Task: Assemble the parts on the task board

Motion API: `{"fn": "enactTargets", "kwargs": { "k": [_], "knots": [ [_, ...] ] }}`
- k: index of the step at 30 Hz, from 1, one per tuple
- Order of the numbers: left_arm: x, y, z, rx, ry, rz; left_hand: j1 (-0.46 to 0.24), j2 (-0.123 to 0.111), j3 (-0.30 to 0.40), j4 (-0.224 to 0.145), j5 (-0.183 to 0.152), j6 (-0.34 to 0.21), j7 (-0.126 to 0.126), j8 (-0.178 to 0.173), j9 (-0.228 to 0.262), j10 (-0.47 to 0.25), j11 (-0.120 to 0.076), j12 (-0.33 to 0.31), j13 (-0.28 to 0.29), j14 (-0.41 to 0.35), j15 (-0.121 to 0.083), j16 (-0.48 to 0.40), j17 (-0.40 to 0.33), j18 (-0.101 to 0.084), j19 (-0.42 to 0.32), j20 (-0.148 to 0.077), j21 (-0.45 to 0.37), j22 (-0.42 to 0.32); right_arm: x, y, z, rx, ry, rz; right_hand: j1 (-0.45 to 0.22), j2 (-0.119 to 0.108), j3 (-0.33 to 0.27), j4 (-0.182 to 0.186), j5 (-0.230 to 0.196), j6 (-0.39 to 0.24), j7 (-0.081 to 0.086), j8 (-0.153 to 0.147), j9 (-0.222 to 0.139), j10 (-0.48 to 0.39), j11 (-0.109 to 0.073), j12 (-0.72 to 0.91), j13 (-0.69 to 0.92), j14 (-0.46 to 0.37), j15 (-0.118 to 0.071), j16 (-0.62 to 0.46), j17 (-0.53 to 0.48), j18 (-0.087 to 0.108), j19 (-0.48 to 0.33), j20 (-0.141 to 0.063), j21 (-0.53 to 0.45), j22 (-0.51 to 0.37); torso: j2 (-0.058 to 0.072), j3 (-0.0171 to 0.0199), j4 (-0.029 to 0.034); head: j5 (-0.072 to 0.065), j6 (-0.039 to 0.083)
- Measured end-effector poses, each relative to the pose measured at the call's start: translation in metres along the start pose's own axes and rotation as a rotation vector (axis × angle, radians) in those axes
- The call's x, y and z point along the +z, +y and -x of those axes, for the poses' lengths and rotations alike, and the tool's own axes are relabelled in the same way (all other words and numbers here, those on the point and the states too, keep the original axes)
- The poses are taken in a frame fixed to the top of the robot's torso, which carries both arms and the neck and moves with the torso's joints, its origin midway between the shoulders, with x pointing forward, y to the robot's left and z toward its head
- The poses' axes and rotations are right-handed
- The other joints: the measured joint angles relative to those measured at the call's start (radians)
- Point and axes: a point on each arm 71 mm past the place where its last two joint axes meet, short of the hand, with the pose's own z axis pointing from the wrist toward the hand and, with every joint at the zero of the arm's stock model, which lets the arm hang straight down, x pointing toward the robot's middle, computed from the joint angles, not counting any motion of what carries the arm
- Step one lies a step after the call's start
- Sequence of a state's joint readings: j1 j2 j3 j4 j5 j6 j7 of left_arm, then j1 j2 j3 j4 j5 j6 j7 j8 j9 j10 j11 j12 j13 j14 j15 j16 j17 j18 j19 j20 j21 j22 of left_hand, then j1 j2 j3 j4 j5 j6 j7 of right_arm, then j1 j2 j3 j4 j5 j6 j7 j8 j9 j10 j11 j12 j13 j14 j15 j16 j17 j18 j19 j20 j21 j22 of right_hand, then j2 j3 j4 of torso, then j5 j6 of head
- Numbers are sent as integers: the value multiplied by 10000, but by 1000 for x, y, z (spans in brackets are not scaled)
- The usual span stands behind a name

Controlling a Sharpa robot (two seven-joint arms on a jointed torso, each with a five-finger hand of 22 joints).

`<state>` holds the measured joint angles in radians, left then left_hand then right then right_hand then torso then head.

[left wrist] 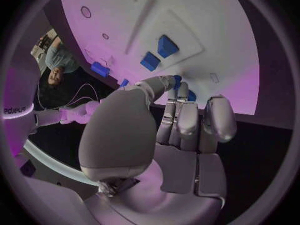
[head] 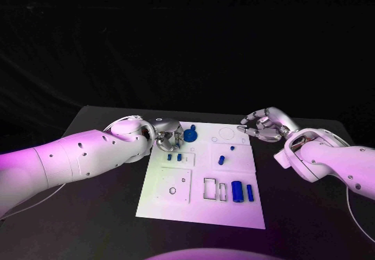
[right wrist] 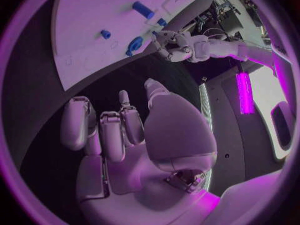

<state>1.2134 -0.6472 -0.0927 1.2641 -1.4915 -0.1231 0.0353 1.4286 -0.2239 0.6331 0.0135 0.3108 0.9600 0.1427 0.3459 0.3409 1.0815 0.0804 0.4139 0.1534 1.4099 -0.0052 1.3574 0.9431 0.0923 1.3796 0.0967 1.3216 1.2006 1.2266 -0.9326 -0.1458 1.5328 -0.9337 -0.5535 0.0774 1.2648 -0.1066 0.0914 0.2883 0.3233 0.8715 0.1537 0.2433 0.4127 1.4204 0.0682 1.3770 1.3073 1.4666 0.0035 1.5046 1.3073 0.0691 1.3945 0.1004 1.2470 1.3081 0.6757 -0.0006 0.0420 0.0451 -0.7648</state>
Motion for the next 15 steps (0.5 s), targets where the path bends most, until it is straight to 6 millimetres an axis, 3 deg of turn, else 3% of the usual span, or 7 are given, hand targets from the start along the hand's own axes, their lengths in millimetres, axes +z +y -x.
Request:
{"fn": "enactTargets", "kwargs": {
  "k": [12, 15],
  "knots": [
    [1, 1, -1, -23, 93, 48, -21, -22, 15, -41, -19, 0, 0, -59, -10, 57, -56, -115, -1, 0, 0, 0, -28, 1, 0, 0, -45, -71, 0, 0, 0, 0, 1, -3, 0, 0, 0, 0, 0, 0, 0, 0, 0, 0, 0, 0, 0, 0, 0, 0, 8, 0, 0, 0, 0, -1, -10, 4, 0, 8, -26],
    [1, 1, -2, -29, 117, 56, -147, -10, -4, -52, -18, -68, 68, -252, -42, 42, -39, -447, -86, -64, 63, -41, -77, 1, -113, 35, -188, -196, 0, 0, 0, -3, -4, -7, 0, 0, 0, 0, 0, 0, 0, 0, 0, 0, 0, 0, 0, 0, 0, 0, 8, 0, 0, 0, 0, -1, -10, 4, 0, 4, -27]
  ]
}}
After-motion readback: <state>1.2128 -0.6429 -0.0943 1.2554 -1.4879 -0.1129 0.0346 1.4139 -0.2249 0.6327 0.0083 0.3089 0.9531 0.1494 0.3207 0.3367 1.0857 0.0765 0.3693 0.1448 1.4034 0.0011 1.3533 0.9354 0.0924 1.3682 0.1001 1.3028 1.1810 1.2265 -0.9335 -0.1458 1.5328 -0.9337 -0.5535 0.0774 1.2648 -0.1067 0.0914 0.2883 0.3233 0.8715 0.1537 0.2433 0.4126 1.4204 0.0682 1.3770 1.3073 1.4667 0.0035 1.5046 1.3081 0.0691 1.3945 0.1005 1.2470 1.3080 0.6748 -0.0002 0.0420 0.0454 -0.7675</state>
